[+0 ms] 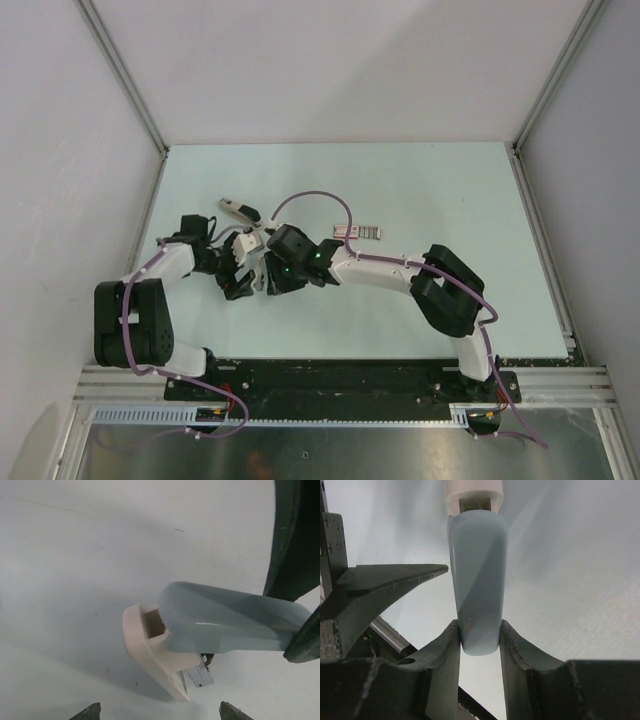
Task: Unload the staples from the stapler
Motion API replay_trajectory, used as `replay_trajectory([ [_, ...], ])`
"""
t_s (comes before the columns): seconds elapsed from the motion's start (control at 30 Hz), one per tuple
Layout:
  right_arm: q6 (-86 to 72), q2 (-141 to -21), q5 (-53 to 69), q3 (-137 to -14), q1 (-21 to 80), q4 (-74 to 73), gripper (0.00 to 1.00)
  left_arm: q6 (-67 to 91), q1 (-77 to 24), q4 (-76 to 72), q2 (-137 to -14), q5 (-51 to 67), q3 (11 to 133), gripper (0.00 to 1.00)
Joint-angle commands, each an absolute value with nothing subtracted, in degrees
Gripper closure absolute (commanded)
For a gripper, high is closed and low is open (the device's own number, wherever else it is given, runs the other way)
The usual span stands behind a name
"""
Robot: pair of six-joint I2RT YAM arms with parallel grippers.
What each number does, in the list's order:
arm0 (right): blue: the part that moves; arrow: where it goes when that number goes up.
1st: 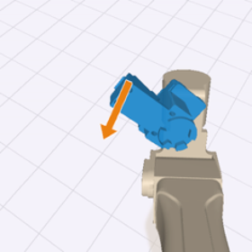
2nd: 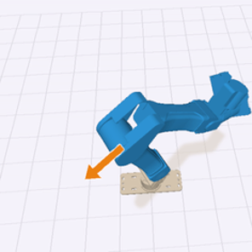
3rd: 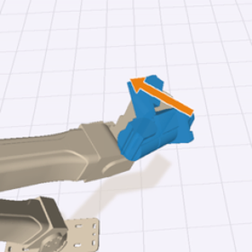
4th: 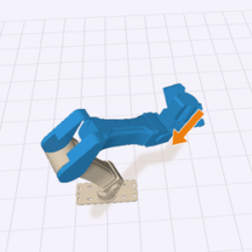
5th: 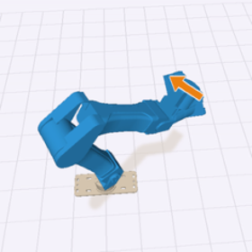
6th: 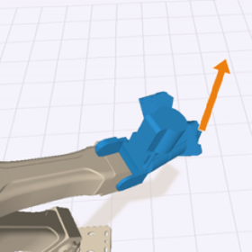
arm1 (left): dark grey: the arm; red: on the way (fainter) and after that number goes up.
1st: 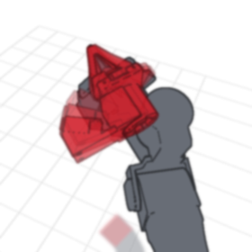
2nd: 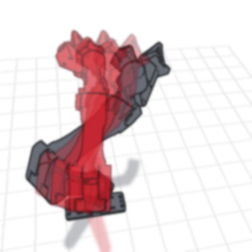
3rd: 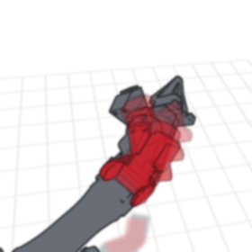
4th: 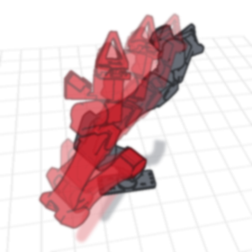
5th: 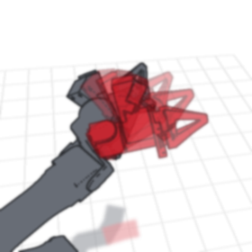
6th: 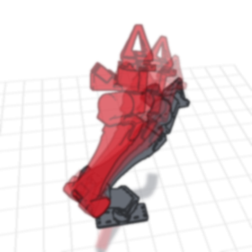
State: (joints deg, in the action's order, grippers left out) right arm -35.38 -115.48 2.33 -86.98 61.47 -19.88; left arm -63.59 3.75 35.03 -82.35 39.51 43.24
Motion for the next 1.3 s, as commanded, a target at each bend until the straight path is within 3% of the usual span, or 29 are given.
replay_trajectory([
  [0.0,-36.97,-112.72,4.11,-86.57,59.67,-19.16,1.00,-66.29,1.17,35.09,-83.12,39.50,45.14,0.01],
  [0.17,-38.15,-112.87,6.48,-86.35,58.53,-18.38,1.00,-67.92,-1.73,34.81,-84.53,37.30,44.02,0.06],
  [0.53,-42.07,-113.81,13.34,-84.20,57.21,-13.86,1.00,-66.47,-3.69,33.97,-87.76,34.95,46.70,0.27],
  [0.73,-43.58,-114.08,16.13,-84.03,56.95,-11.49,1.00,-67.76,-4.39,33.90,-88.12,33.78,44.85,0.50],
  [0.97,-46.02,-115.67,21.04,-84.09,56.86,-6.76,1.00,-67.62,-4.69,33.88,-85.32,34.32,43.23,0.67],
  [1.27,-43.60,-115.99,25.05,-85.58,57.07,-3.18,1.00,-68.52,-3.60,33.63,-78.18,31.46,43.68,0.98],
])
